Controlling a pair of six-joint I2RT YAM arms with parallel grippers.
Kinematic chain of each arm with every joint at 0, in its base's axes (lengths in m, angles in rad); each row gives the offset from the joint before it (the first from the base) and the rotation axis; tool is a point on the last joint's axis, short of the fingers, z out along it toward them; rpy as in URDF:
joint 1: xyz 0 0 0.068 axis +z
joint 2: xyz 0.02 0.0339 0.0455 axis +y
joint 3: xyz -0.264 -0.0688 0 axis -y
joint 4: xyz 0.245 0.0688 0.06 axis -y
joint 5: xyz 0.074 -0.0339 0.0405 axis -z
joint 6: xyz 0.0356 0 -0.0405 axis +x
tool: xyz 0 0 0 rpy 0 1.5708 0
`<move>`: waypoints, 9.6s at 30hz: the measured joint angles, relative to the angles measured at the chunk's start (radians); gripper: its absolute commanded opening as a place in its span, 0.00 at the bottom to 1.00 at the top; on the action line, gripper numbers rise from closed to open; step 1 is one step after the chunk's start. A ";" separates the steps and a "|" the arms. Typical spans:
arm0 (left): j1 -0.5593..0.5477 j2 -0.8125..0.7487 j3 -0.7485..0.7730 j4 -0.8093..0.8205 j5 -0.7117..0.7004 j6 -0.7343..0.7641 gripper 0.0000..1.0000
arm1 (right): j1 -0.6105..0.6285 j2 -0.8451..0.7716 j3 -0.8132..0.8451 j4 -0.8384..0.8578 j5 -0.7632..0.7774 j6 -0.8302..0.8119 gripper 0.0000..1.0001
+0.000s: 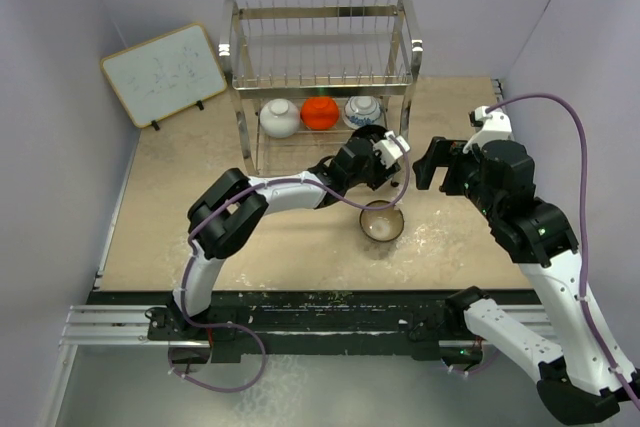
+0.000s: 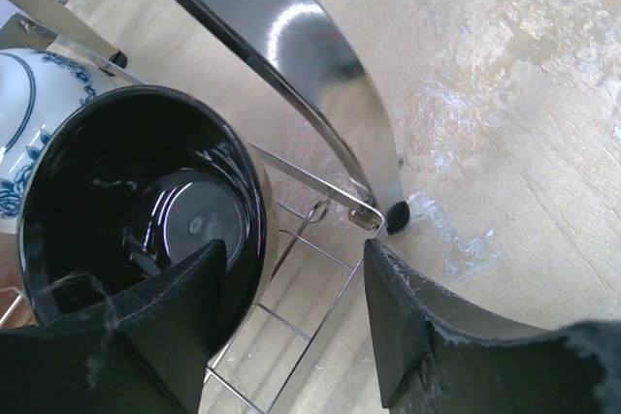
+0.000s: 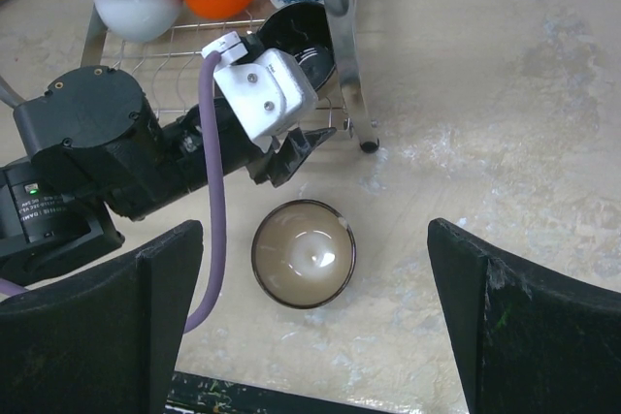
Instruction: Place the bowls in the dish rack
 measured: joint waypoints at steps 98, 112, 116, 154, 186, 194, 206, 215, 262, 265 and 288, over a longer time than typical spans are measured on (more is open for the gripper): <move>0.388 0.149 -0.280 1.043 0.354 -1.497 0.00 | 0.000 0.011 -0.037 0.041 0.000 0.000 0.99; 0.388 0.160 -0.352 1.148 0.267 -1.519 0.00 | 0.000 0.011 -0.048 0.044 0.000 0.000 0.99; 0.388 0.140 -0.385 1.149 0.246 -1.518 0.05 | 0.000 0.011 -0.049 0.044 0.000 0.000 0.99; 0.444 -0.113 -0.505 0.486 -0.037 -1.268 0.36 | 0.000 0.017 -0.058 0.051 -0.004 0.000 0.99; 0.386 -0.368 -0.549 0.383 0.224 -0.942 0.48 | 0.000 0.003 -0.058 0.051 -0.005 0.000 0.99; 0.372 -0.407 -0.524 0.318 0.318 -0.883 0.47 | 0.000 -0.003 -0.058 0.048 -0.005 0.000 0.99; 0.243 -0.402 -0.425 0.195 0.349 -0.783 0.47 | 0.000 -0.012 -0.058 0.043 -0.005 0.000 0.99; 0.204 -0.298 -0.337 0.196 0.278 -0.699 0.46 | 0.000 -0.012 -0.058 0.043 -0.005 0.000 0.99; 0.129 -0.076 -0.162 -0.058 -0.500 -0.691 0.49 | 0.000 -0.010 -0.058 0.042 -0.004 0.000 0.99; 0.130 -0.117 -0.203 -0.074 -0.521 -0.699 0.56 | 0.000 -0.011 -0.058 0.042 -0.003 0.000 0.99; 0.130 -0.312 -0.425 0.138 -0.262 -0.529 0.68 | 0.000 -0.030 -0.060 0.036 -0.003 0.000 0.99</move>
